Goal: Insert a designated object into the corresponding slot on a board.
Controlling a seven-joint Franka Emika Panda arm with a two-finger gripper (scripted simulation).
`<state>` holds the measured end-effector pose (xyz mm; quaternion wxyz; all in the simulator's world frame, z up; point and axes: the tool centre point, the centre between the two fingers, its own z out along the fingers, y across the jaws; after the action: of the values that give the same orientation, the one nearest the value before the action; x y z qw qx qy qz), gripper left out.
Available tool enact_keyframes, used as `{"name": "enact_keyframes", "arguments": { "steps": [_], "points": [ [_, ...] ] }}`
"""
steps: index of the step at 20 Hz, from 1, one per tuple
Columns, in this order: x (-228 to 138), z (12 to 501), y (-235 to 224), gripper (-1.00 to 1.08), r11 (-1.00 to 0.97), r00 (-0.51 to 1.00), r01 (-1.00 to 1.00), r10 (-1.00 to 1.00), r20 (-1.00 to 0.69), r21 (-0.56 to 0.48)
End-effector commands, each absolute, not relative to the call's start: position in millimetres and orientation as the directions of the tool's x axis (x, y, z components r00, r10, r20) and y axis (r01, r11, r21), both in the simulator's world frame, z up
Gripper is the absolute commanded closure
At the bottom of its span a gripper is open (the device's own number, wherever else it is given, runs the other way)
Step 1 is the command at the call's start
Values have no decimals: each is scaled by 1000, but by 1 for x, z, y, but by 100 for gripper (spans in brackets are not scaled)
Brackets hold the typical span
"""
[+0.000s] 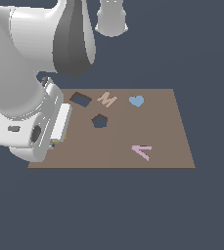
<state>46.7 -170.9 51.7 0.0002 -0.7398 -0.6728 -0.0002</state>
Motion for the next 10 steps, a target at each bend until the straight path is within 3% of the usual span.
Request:
{"name": "enact_keyframes", "arguments": {
  "steps": [1, 10],
  "points": [
    [50, 50, -172, -92, -75, 75, 997, 997, 0, 0],
    [50, 50, -172, -92, -74, 74, 997, 997, 0, 0]
  ]
}}
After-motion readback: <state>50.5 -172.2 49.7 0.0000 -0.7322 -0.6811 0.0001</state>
